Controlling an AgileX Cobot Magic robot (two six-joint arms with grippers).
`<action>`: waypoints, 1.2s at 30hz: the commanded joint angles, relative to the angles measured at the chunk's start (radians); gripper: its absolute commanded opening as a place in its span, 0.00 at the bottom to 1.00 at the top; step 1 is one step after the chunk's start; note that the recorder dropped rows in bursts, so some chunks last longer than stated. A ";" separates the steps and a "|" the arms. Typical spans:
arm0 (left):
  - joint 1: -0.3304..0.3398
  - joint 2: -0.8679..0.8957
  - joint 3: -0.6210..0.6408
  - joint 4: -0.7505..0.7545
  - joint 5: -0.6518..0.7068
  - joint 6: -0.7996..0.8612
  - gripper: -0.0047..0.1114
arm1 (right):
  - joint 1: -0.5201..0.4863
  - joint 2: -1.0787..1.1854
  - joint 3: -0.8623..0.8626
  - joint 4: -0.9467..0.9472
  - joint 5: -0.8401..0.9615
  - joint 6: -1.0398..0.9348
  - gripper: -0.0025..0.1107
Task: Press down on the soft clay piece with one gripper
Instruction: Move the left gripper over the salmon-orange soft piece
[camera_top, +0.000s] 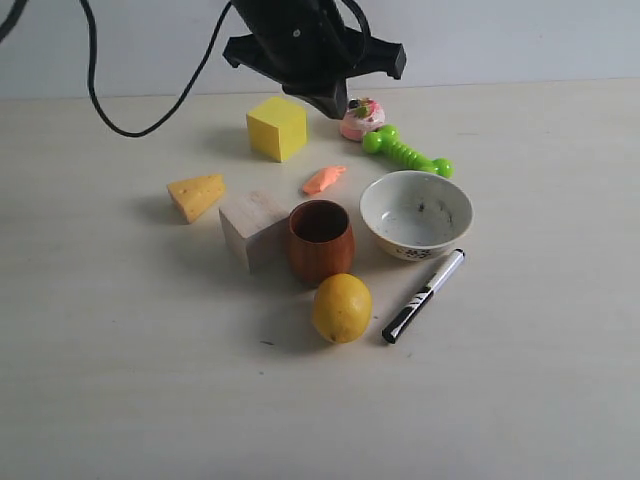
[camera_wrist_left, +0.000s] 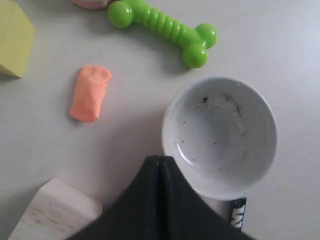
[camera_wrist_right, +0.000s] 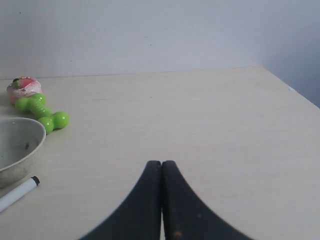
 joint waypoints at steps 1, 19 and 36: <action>-0.003 0.054 -0.038 0.032 -0.014 -0.042 0.04 | -0.005 -0.006 0.004 -0.006 -0.012 -0.001 0.02; 0.006 0.195 -0.101 0.133 -0.080 -0.099 0.04 | -0.005 -0.006 0.004 -0.006 -0.012 -0.001 0.02; 0.010 0.259 -0.101 0.193 -0.119 -0.210 0.04 | -0.005 -0.006 0.004 -0.006 -0.012 -0.001 0.02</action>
